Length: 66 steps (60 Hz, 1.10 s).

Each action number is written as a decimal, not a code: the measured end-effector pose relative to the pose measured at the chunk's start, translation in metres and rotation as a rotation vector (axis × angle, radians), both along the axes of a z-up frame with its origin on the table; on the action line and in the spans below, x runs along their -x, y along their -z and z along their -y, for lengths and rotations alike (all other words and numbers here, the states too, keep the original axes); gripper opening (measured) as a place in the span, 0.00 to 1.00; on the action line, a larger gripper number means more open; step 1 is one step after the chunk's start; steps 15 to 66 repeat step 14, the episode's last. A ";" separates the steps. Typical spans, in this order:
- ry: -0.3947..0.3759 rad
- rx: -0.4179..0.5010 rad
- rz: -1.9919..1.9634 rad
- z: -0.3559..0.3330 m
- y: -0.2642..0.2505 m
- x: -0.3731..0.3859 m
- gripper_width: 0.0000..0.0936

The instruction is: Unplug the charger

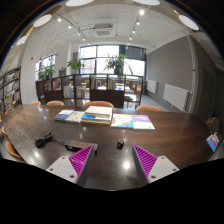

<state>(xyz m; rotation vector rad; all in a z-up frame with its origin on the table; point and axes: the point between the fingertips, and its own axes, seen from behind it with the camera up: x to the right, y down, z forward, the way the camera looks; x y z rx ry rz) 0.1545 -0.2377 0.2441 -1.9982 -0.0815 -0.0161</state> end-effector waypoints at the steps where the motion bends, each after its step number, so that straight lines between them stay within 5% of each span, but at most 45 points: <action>1: -0.004 0.006 0.002 0.004 0.002 0.002 0.80; 14: -0.038 0.067 0.025 0.044 0.024 0.023 0.79; 66: -0.038 0.067 0.025 0.044 0.024 0.023 0.79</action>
